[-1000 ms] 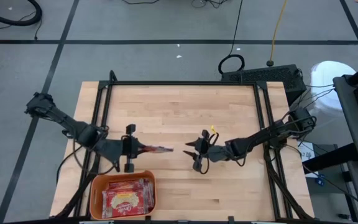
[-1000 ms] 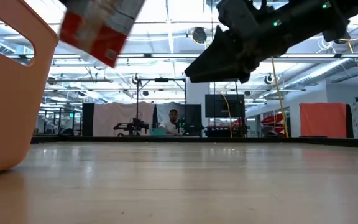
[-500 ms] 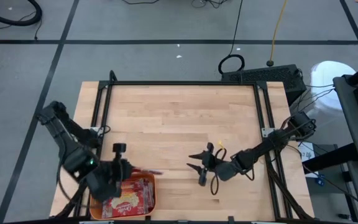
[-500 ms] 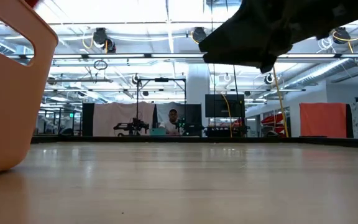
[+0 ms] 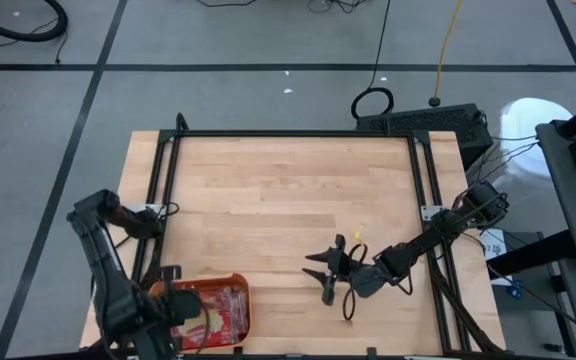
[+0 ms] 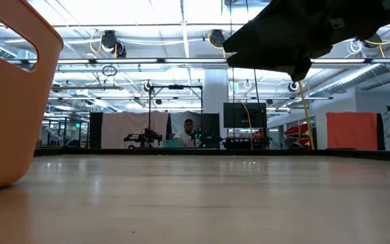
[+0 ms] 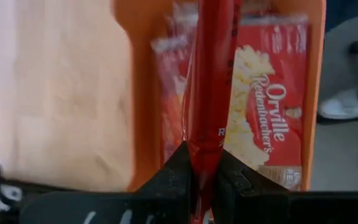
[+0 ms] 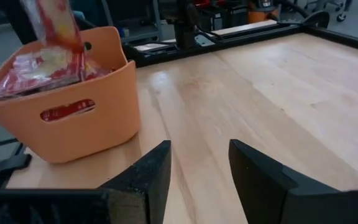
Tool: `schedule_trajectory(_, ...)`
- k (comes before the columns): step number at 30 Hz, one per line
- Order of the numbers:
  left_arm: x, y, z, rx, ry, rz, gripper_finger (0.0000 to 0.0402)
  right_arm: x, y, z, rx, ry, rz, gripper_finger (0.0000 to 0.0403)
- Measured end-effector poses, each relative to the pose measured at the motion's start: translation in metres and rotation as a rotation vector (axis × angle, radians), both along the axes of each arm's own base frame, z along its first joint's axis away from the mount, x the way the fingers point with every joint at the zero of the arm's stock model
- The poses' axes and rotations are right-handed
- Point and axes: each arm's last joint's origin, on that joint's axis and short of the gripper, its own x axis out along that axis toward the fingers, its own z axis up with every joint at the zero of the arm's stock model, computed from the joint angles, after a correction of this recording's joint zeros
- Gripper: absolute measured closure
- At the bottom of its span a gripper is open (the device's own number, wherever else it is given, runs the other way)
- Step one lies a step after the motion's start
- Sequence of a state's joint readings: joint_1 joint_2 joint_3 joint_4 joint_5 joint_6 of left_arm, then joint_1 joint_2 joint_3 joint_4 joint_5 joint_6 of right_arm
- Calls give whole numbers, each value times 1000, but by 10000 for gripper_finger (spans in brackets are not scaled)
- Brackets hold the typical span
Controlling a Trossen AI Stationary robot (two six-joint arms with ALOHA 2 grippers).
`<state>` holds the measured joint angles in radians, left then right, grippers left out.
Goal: Sort popcorn bags into baskets
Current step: Put the popcorn bag into the orange bin
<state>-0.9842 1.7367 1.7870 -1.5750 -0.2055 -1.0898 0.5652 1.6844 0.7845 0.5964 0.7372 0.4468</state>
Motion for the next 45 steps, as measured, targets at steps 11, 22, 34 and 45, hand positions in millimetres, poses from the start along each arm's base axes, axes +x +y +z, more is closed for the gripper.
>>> schedule_trajectory(11,0,-7,-7,-41,86,32,371,-1,1,0,11,0,-1,250)
schedule_trajectory(22,12,0,-6,-91,133,130,371,-2,2,-1,3,14,6,250)
schedule_trajectory(34,24,8,-5,-118,158,153,371,-9,12,-4,28,34,30,250)
schedule_trajectory(45,19,5,-22,-83,195,138,362,-13,18,-4,37,27,47,250)
